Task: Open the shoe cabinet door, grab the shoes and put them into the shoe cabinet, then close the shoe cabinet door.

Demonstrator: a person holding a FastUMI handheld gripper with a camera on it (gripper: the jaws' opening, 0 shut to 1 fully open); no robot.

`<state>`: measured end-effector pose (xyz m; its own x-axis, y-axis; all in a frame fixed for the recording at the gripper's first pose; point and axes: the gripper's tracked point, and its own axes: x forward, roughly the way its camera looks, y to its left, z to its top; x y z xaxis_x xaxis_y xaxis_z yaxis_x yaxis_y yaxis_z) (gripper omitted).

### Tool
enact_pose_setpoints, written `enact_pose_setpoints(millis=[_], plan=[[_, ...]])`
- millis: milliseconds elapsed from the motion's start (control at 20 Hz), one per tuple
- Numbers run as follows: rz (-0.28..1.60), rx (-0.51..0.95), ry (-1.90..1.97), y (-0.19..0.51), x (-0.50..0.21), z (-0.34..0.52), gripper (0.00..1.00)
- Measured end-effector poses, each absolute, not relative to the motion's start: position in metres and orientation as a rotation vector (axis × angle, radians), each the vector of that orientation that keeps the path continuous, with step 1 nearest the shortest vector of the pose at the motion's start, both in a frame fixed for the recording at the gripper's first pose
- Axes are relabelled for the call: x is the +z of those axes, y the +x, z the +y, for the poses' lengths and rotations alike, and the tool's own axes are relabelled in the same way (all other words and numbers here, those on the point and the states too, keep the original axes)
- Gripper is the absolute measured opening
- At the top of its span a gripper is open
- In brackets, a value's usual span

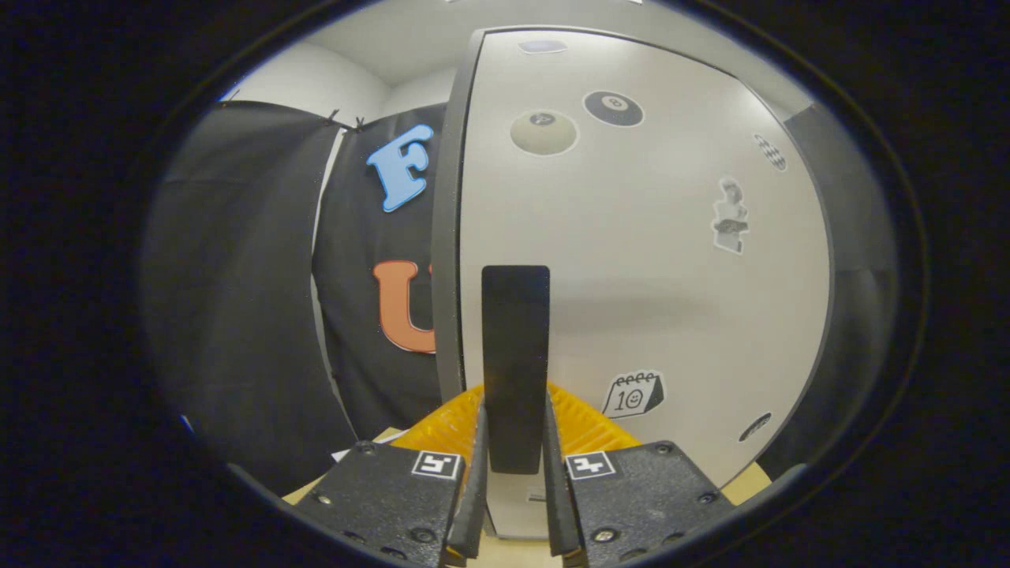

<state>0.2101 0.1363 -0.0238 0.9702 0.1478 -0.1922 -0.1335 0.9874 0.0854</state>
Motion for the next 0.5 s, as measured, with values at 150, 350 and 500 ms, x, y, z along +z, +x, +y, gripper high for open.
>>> enact_pose_setpoints(millis=[150,350,500], plan=[[0.219,0.191,0.052,0.204,-0.025,0.134,0.33],[0.225,0.271,0.030,0.193,-0.026,0.130,0.33],[0.233,0.310,-0.010,0.189,-0.029,0.126,0.33]])
